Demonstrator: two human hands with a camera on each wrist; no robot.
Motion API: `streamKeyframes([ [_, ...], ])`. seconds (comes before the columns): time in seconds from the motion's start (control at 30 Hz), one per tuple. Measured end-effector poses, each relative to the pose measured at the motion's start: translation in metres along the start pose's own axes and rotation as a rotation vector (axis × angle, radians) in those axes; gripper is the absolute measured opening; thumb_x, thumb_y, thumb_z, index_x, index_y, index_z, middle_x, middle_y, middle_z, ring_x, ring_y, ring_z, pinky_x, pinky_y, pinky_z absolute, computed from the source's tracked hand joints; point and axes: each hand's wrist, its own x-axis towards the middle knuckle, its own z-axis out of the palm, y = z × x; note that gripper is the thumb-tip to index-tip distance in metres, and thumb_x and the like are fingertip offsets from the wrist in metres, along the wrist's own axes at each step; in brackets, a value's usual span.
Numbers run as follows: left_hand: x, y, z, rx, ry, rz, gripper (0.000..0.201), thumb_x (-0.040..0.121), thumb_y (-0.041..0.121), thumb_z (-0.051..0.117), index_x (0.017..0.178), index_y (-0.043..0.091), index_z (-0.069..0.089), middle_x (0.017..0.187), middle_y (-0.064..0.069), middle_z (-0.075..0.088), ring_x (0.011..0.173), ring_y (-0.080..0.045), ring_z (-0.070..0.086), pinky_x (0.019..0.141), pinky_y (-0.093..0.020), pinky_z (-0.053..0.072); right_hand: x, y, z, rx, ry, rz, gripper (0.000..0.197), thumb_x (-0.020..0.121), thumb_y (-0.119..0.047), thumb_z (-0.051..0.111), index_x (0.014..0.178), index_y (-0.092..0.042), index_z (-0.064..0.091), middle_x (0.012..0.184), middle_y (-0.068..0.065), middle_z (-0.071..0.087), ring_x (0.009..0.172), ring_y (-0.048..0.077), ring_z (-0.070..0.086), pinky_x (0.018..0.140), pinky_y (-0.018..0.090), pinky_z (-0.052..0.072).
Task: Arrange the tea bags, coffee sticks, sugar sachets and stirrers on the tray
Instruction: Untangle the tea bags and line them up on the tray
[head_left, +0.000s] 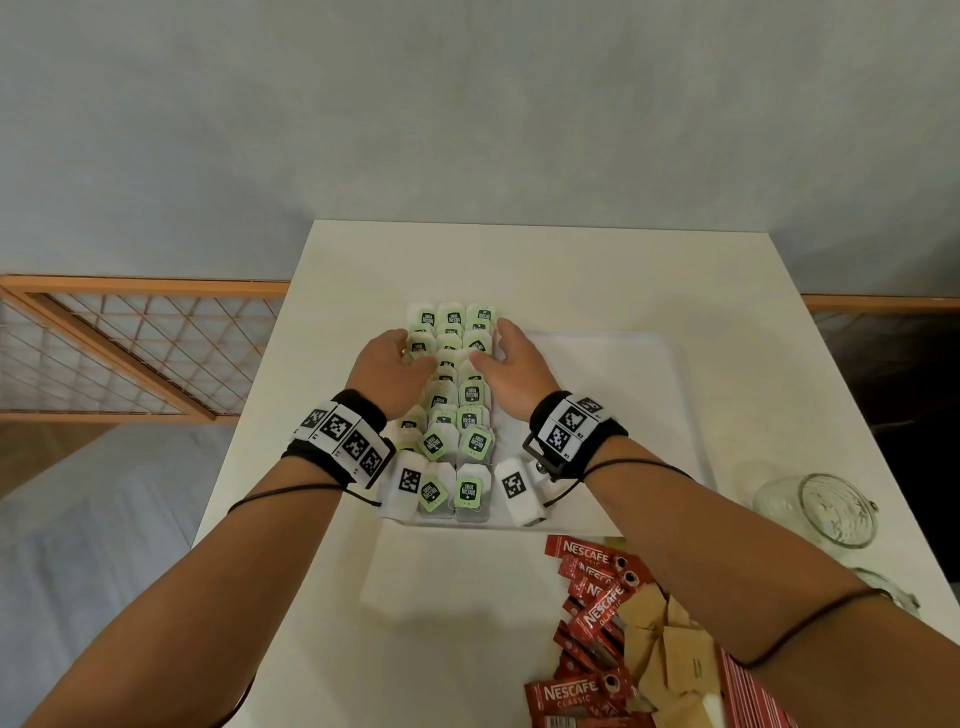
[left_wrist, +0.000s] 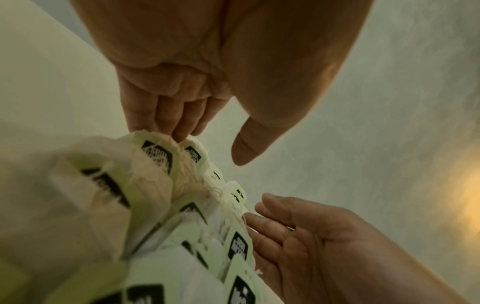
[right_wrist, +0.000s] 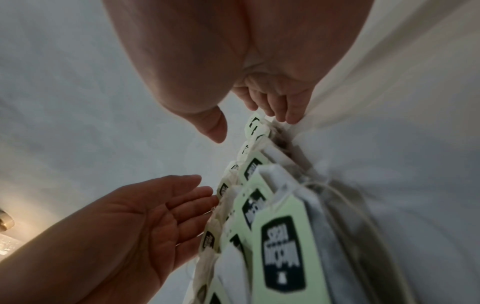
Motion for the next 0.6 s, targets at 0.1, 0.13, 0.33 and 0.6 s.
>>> streamKeyframes([
  [0.1, -0.001, 0.000, 0.000, 0.012, -0.009, 0.016, 0.029, 0.092, 0.022, 0.065, 0.082, 0.032, 0.039, 0.078, 0.020, 0.038, 0.093, -0.017, 0.046, 0.086, -0.031, 0.039, 0.006, -0.004, 0.007, -0.007, -0.019, 0.004, 0.030, 0.095, -0.031, 0.057, 0.119, -0.015, 0.050, 0.108, -0.006, 0.062, 0.094, 0.009, 0.059, 0.088, 0.032, 0.047],
  [0.13, -0.001, 0.000, 0.000, 0.014, -0.013, 0.018, 0.030, 0.092, 0.023, 0.065, 0.081, 0.033, 0.039, 0.078, 0.020, 0.037, 0.093, -0.017, 0.046, 0.086, -0.031, 0.039, 0.010, -0.002, 0.011, -0.009, -0.022, 0.006, 0.049, 0.091, -0.039, 0.056, 0.132, -0.014, 0.047, 0.122, -0.001, 0.063, 0.107, 0.014, 0.061, 0.097, 0.038, 0.049],
  [0.33, -0.001, 0.000, -0.002, 0.020, -0.020, 0.010, 0.037, 0.092, 0.022, 0.064, 0.075, 0.037, 0.034, 0.077, 0.017, 0.041, 0.090, -0.017, 0.047, 0.084, -0.032, 0.040, 0.012, -0.006, 0.014, -0.046, -0.057, 0.008, 0.076, 0.095, -0.041, 0.054, 0.159, -0.018, 0.021, 0.159, 0.003, 0.037, 0.142, 0.022, 0.040, 0.118, 0.041, 0.034],
  [0.6, -0.009, 0.000, -0.011, 0.105, -0.009, -0.028, 0.071, 0.093, 0.037, 0.065, 0.153, 0.014, 0.035, 0.155, -0.006, 0.043, 0.139, -0.026, 0.046, 0.112, -0.044, 0.041, 0.002, -0.010, -0.015, -0.151, -0.080, -0.031, 0.069, 0.103, -0.034, 0.053, 0.160, -0.013, 0.020, 0.164, 0.007, 0.028, 0.150, 0.023, 0.028, 0.120, 0.036, 0.027],
])
